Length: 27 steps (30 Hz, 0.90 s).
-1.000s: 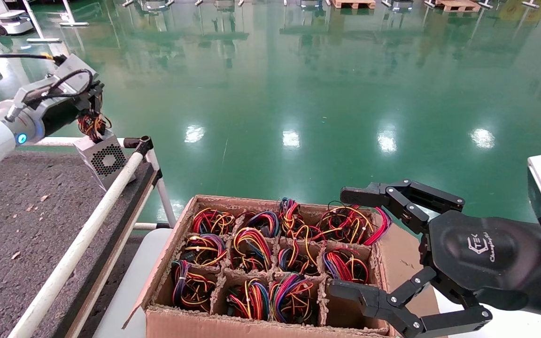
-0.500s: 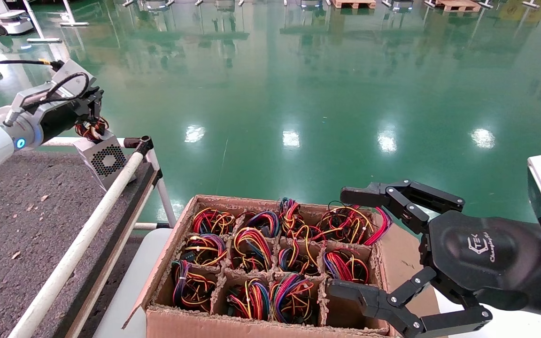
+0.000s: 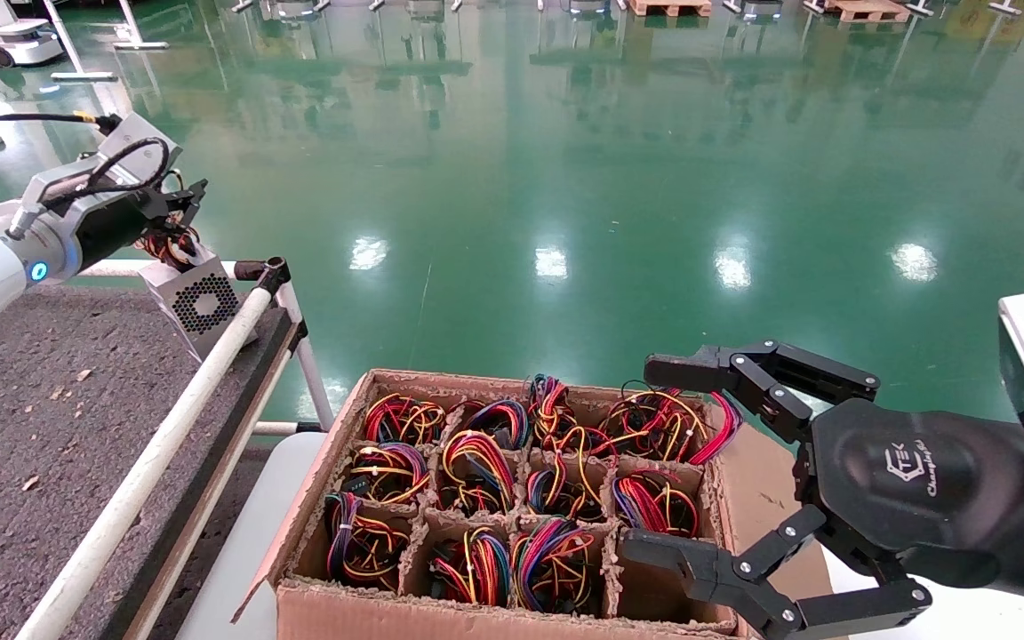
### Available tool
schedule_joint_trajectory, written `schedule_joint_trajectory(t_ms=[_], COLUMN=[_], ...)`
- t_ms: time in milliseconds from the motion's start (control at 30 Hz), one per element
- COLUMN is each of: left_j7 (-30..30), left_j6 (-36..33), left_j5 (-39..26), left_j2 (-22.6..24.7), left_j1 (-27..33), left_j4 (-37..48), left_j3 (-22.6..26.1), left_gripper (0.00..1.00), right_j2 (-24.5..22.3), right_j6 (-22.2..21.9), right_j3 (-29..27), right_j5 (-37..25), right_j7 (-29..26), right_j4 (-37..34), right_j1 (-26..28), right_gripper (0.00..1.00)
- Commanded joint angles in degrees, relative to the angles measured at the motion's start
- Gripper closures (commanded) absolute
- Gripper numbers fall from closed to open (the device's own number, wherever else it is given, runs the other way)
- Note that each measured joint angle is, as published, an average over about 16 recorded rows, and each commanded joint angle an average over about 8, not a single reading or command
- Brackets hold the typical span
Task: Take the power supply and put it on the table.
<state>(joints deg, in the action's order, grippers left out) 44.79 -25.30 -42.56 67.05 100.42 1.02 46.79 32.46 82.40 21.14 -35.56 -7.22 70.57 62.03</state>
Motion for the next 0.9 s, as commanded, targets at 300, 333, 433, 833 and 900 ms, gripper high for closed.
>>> schedule_joint_trajectory(t_ms=[300, 333, 433, 833, 900], left_j7=[0.03, 0.02, 0.01, 1.65, 1.83], left_j6=[0.05, 0.06, 0.17, 1.29, 1.27], left_j5=[0.0, 0.02, 0.19, 2.57, 2.99], left_j2=[-0.04, -0.06, -0.13, -0.97, -1.1], left_j1=[0.01, 0.02, 0.07, -0.53, -0.69], left_j4=[-0.04, -0.04, -0.11, -2.37, -2.76], left_j3=[0.0, -0.02, -0.13, -1.82, -2.13], left_gripper=[0.0, 0.0, 0.0, 0.0, 0.0], right_j2=[0.0, 0.0, 0.0, 0.0, 0.0], right_j6=[0.0, 0.0, 0.0, 0.0, 0.0], right_j3=[0.0, 0.0, 0.0, 0.0, 0.0], right_j5=[0.0, 0.0, 0.0, 0.0, 0.0], right_j7=[0.0, 0.0, 0.0, 0.0, 0.0], right_j4=[0.0, 0.0, 0.0, 0.0, 0.0], right_j1=[0.0, 0.0, 0.0, 0.0, 0.0], right_gripper=[0.0, 0.0, 0.0, 0.0, 0.0])
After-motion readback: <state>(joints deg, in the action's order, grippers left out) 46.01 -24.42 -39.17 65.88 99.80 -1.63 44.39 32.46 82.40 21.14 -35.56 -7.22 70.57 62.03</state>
